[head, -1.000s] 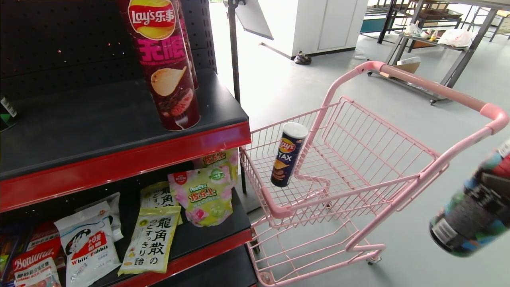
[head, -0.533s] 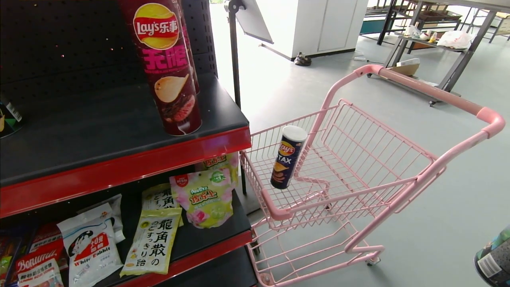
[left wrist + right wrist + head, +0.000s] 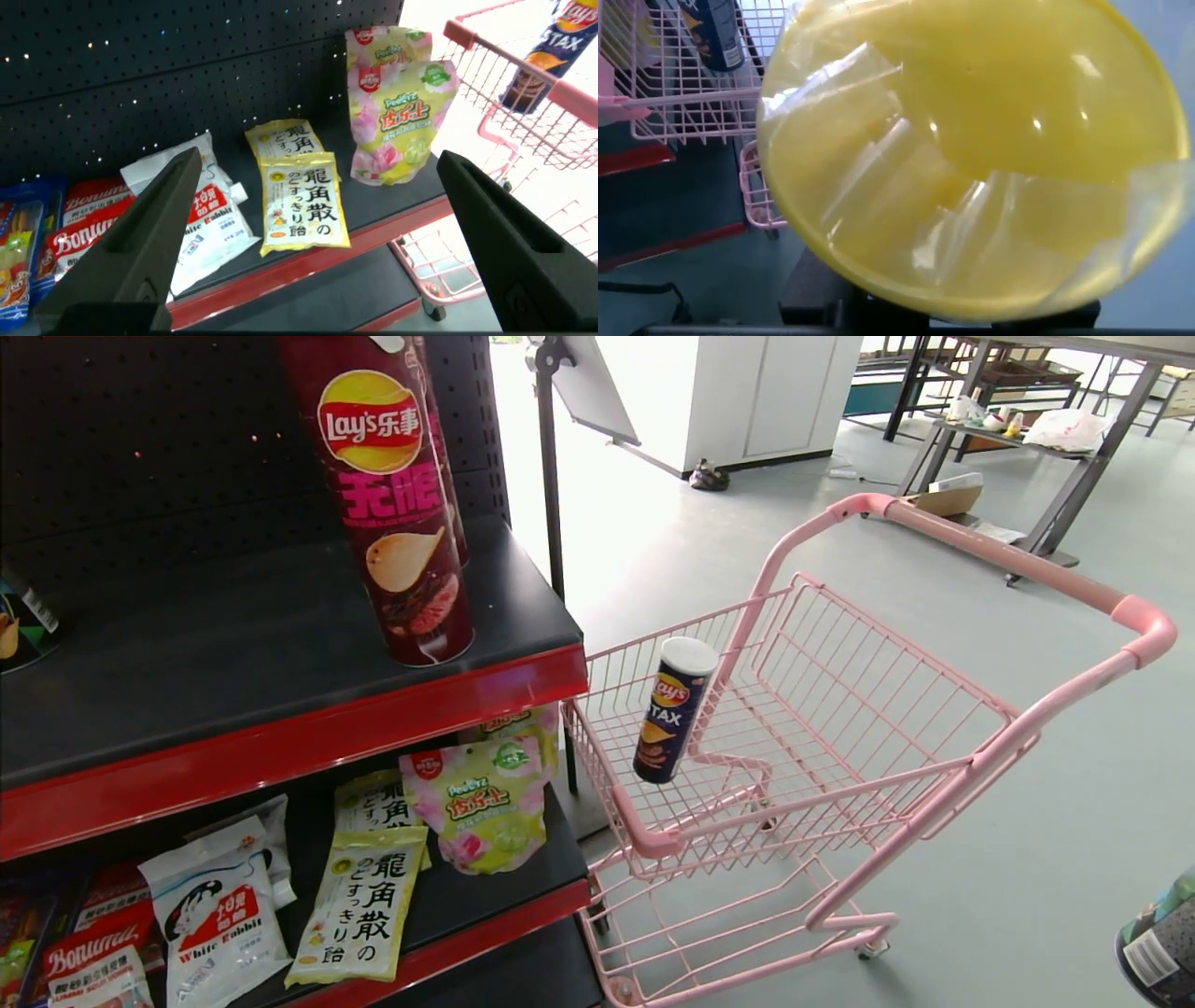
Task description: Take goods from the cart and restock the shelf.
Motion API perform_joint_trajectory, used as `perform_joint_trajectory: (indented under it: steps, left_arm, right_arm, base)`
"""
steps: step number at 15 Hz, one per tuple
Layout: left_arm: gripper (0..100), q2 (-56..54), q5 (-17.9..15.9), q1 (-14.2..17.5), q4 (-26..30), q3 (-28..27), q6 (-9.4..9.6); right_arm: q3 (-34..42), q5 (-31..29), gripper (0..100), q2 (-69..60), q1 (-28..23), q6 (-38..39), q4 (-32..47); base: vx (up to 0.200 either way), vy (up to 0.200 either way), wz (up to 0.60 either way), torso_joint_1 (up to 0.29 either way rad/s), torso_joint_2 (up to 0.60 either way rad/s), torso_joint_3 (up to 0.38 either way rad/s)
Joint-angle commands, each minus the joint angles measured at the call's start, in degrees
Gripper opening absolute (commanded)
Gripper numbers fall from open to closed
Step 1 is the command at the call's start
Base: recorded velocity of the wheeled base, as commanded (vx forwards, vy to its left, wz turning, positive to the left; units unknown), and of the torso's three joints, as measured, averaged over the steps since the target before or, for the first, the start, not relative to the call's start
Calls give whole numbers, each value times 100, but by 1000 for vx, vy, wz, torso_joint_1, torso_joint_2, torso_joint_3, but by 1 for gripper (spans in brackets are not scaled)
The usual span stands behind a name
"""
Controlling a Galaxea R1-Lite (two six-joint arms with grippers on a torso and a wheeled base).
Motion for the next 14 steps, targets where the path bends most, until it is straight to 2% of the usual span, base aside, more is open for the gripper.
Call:
perform_joint_trajectory:
  steps: [1,6,14]
  left_arm:
    - [100,5,0,1,-3,1,-1]
    - [100,5,0,1,-3,1,-1]
    - [100,5,0,1,-3,1,-1]
  right_arm:
    - [-9,7,0,55,2,-6,2]
    - [-88,16,0,160,2,-85,2]
    - [-114,42,0,275,19,-200,-7]
  base:
    - [0,0,0,105,-373,-276]
    - [0,0,0,153,-500,-340]
    - [0,0,0,205,-553,-353]
